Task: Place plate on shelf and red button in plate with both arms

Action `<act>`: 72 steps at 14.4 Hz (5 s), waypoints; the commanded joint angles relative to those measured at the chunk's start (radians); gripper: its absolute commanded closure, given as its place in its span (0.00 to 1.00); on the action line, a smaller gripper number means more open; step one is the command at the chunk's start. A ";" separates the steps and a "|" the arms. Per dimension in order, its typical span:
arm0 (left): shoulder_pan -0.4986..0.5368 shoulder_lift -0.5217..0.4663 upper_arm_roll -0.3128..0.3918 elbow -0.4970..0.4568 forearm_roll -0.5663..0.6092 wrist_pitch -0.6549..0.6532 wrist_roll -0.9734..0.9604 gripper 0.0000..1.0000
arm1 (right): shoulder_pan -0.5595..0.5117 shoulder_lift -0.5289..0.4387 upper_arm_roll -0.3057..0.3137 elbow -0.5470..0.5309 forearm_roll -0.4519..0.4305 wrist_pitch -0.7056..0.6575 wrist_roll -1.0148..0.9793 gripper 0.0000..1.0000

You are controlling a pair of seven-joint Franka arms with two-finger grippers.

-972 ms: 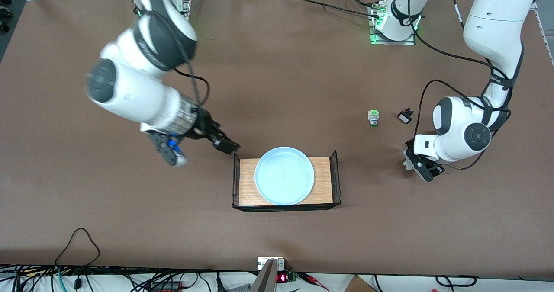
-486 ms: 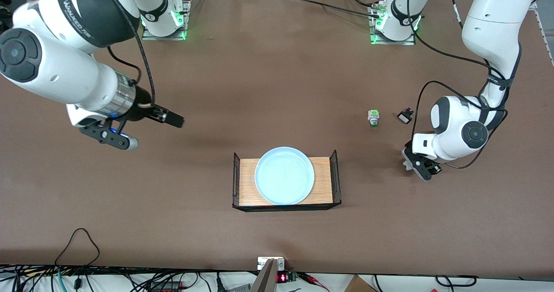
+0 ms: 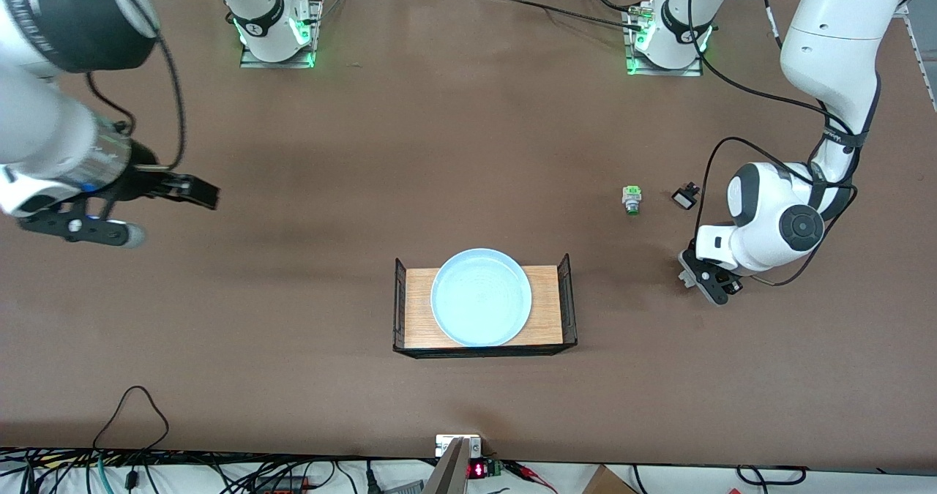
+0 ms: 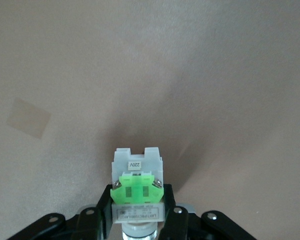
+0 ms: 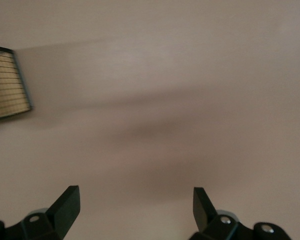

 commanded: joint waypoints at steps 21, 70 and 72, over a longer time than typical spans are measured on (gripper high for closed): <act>-0.240 -0.063 -0.332 0.765 0.007 -0.713 -1.478 0.71 | -0.127 -0.297 -0.071 -0.474 0.056 0.242 -0.270 0.00; -0.051 -0.326 -0.270 0.560 0.080 -0.998 -0.986 0.00 | -0.130 -0.295 -0.077 -0.383 0.052 0.147 -0.320 0.00; -0.053 -0.416 -0.176 0.448 -0.021 -0.980 -0.983 0.00 | -0.130 -0.295 -0.077 -0.385 0.052 0.146 -0.320 0.00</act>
